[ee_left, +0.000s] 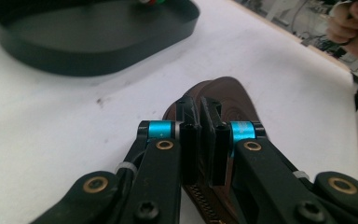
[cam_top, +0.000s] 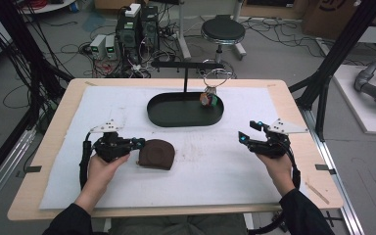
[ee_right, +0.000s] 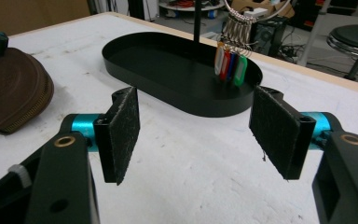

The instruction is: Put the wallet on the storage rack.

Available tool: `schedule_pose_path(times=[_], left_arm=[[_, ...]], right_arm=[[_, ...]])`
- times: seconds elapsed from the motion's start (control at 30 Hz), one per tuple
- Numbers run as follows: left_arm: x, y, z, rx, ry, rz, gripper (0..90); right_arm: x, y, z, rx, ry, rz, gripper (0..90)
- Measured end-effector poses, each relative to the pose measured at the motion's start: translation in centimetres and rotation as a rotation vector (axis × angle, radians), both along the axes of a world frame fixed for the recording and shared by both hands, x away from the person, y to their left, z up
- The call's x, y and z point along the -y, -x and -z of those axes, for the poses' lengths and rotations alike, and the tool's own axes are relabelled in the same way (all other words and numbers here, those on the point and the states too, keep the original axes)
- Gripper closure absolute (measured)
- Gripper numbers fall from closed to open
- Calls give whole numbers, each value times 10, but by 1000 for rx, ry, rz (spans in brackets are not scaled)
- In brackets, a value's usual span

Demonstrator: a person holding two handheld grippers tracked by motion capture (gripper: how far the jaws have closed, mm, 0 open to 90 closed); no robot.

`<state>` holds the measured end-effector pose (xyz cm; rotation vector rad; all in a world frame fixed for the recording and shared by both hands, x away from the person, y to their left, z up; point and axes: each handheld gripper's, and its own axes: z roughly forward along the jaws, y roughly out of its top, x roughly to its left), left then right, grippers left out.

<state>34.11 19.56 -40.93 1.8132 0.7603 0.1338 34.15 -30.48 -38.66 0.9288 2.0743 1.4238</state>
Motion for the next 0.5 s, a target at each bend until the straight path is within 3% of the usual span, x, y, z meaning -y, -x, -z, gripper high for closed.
schedule_pose_path(times=[0.23,0.5], left_arm=[[13,9,-12,118,-7,79,867],[26,18,-20,196,-10,160,869]], right_arm=[[-10,1,-1,-2,0,-52,342],[-27,3,0,-16,-3,-149,339]])
